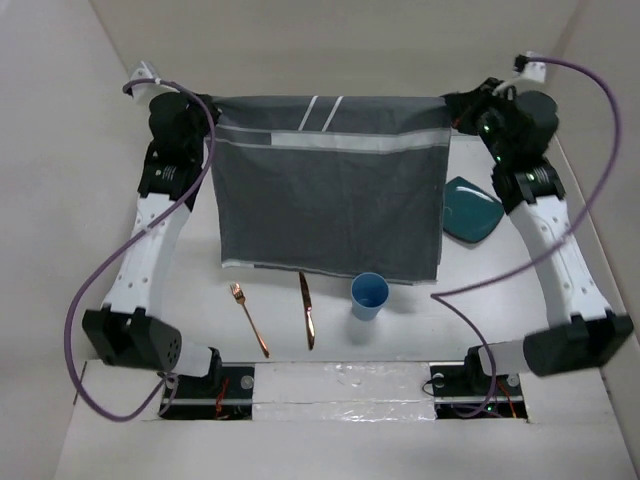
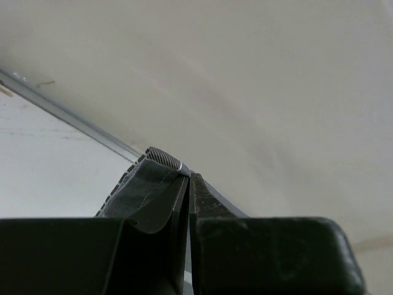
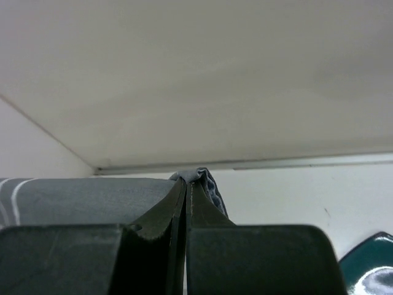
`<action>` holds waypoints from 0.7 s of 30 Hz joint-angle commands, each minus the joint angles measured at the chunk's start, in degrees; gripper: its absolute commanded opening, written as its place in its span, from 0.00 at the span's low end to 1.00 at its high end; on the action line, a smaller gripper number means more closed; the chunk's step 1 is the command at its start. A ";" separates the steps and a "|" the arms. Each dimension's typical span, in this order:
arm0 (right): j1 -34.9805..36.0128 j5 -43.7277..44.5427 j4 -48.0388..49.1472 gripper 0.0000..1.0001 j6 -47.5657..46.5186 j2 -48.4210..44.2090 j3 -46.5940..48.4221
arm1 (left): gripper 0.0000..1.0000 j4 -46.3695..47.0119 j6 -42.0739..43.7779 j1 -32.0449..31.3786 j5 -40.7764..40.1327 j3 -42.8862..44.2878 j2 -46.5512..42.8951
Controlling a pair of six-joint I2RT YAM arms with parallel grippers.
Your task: Set the dinner table for one person
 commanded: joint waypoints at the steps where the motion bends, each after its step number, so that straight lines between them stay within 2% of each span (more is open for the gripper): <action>1: -1.16 -0.69 -0.85 0.00 -1.32 8.30 8.47 | 0.00 1.65 2.53 1.77 -2.05 7.18 3.93; 3: -1.68 -2.18 -3.74 0.00 -1.41 14.87 14.55 | 0.00 -0.89 1.75 3.78 0.41 12.88 8.13; 4: -1.68 -2.62 -5.58 0.00 -1.41 16.56 20.32 | 0.00 -1.85 1.48 4.40 1.64 15.26 9.73; 5: -1.68 -2.80 -6.30 0.00 -1.32 17.80 22.64 | 0.00 -3.69 1.30 5.19 3.22 19.54 10.87; 8: -1.68 -2.98 -8.59 0.00 -1.41 20.80 30.21 | 0.00 -5.99 1.04 7.48 6.47 24.84 13.96; 11: -1.68 -3.07 -8.94 0.00 -1.49 20.10 31.29 | 0.00 -4.51 0.34 8.28 8.06 21.55 12.12; 13: -2.21 -3.59 -6.94 0.00 -1.49 17.30 27.87 | 0.00 -2.14 -0.01 8.28 8.85 17.32 8.88; 16: -2.21 -4.56 -3.07 0.00 -0.97 13.96 16.55 | 0.00 0.68 -2.03 8.28 10.88 8.36 5.62; 17: -2.73 -4.91 0.43 0.00 -0.45 10.55 5.98 | 0.00 3.99 -3.34 8.28 11.92 -0.89 2.65; 18: -2.74 -4.91 0.46 0.00 -0.44 10.52 5.88 | 0.00 4.02 -3.36 8.28 11.94 -0.98 2.62; 19: -2.74 -4.91 1.42 0.00 -0.01 8.69 2.40 | 0.00 6.98 -4.31 8.28 12.46 -7.85 1.58; 20: -3.26 -5.17 2.47 0.00 0.26 7.97 -4.86 | 0.00 8.67 -4.93 8.28 12.46 -7.92 -0.52; 21: -3.27 -5.35 5.09 0.00 0.35 7.36 -8.33 | 0.00 10.25 -5.72 8.28 12.98 -15.06 -1.41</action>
